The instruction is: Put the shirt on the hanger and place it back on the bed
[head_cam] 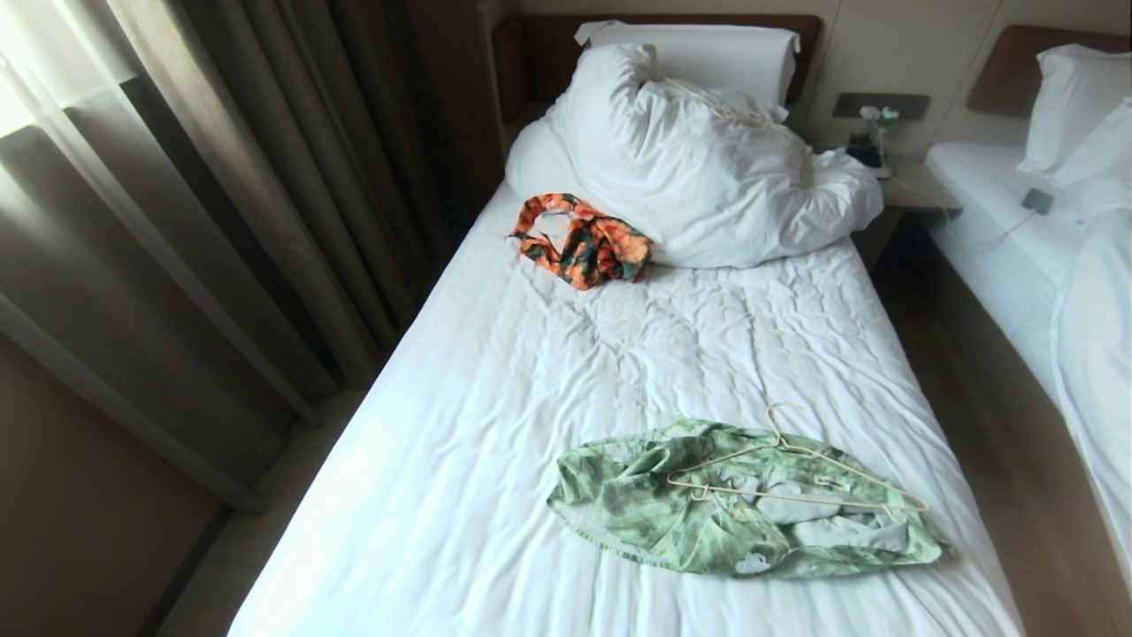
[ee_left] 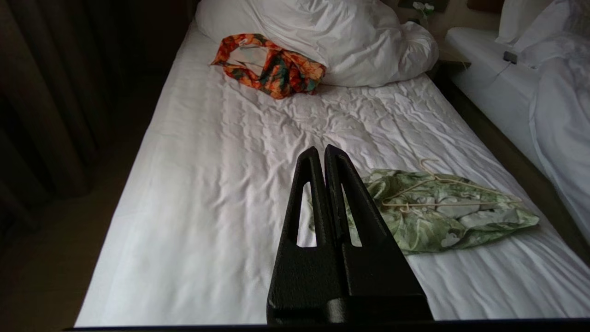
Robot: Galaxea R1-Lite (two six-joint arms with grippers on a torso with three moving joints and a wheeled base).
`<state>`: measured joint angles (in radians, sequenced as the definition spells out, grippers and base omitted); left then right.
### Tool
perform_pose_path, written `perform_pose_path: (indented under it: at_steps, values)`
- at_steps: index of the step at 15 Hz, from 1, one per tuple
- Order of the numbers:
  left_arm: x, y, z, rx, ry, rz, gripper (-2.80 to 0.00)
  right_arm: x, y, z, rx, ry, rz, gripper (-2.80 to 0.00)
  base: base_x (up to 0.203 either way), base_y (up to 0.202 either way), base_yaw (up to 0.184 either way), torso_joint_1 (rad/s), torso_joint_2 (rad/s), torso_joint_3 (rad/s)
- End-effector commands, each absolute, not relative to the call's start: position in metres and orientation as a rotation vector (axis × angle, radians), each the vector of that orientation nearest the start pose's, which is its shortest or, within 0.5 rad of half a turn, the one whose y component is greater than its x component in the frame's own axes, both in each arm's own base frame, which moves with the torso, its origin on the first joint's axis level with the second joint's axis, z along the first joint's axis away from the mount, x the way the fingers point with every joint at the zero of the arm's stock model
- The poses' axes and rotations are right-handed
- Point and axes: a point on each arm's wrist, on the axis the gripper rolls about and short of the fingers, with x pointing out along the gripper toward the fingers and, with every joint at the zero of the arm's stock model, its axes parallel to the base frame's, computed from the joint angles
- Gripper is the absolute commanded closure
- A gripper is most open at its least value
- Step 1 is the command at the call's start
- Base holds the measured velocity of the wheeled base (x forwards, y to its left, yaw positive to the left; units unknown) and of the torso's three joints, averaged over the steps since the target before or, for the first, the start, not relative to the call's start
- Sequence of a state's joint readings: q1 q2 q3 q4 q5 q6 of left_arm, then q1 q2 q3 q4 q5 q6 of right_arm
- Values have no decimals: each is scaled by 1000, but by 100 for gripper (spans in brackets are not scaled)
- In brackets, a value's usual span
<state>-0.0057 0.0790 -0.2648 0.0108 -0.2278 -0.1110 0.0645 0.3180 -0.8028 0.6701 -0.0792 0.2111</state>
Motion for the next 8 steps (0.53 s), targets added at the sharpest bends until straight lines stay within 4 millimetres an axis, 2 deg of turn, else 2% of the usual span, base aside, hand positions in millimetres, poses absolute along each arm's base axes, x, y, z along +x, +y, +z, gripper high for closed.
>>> perform_pose_path:
  at_steps: [1,4,7,8]
  values:
    - [-46,-4,133,-23,-209,-200,0,-80,-2,203,208,42,-8,0,0,0,0,0,0,0]
    - [-40,-3,122,-9,-173,-137,0,-68,1,180,193,-6,86,0,0,0,0,0,0,0]
    - [-27,-2,89,42,-57,-118,0,-53,2,148,143,-60,101,0,0,0,0,0,0,0]
    - [-24,-1,83,71,-51,-68,0,-51,2,140,113,-115,103,0,0,0,0,0,0,0]
